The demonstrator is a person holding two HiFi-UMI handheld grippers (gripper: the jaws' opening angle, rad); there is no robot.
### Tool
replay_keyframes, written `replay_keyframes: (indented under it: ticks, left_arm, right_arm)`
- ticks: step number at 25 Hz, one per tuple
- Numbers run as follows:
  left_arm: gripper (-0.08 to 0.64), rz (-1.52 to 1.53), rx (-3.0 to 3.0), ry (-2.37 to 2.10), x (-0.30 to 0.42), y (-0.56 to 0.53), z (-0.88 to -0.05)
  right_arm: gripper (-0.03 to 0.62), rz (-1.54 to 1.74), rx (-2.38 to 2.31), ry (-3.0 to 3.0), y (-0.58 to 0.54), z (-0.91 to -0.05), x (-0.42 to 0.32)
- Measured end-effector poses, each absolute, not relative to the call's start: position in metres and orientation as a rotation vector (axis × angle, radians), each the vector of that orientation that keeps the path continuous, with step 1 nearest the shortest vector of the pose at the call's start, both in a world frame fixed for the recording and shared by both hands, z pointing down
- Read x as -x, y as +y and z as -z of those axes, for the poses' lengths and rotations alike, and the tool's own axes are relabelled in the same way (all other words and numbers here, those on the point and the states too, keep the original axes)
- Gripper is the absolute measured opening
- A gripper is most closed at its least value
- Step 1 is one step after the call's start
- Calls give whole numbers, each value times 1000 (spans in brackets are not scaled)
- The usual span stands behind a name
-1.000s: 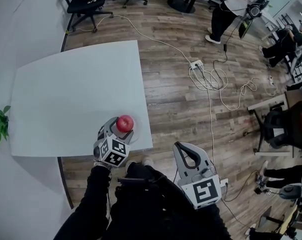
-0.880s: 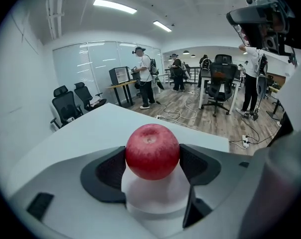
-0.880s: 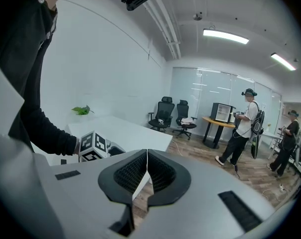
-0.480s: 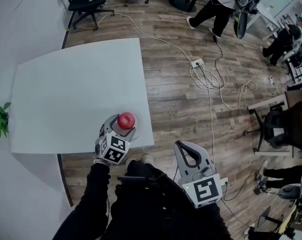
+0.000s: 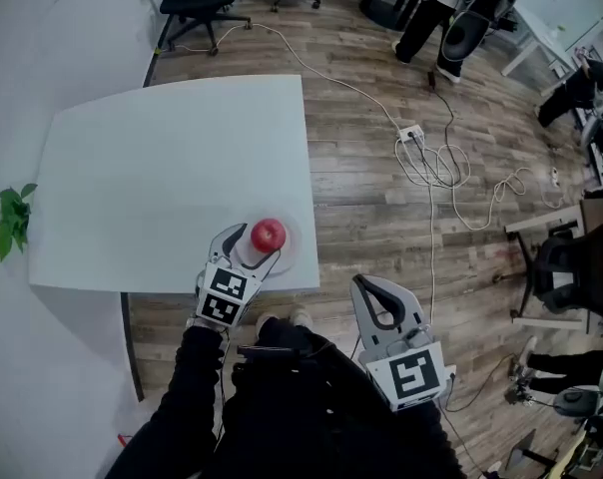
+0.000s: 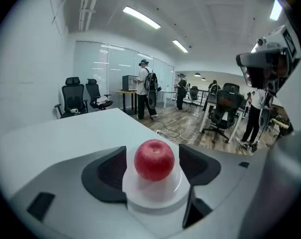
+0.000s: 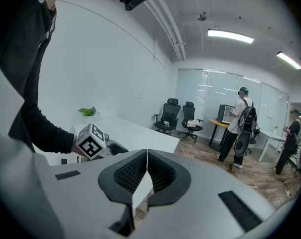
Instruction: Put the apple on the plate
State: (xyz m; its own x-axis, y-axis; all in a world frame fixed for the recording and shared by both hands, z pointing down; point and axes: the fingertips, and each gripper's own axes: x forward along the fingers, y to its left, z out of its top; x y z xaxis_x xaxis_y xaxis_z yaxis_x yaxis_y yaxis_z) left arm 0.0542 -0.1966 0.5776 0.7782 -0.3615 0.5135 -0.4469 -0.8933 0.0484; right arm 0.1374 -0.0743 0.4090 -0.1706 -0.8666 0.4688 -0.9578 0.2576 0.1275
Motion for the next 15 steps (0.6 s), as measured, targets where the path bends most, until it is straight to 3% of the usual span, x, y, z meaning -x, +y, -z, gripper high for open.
replay_keyframes:
  ticks: [2,5,7,15]
  left_arm:
    - [326,-695,-2790,-678,-47,-199,-564]
    - [145,-641,-2794,-765,-32,-205,-548]
    - [77,-614,-2799,-818,-24,-207,-536]
    - [21,-524,-2913,-999,4,-207,-466]
  right_arm:
    - [41,-264,-1638,-2102,-77,-408,-135]
    - [41,-243,-1609,-2133,-83,-408,-128]
    - [41,-230,-1589,-2160,-87,-406,-122]
    - [41,-173,-1517,-2263,-102,-398,-100]
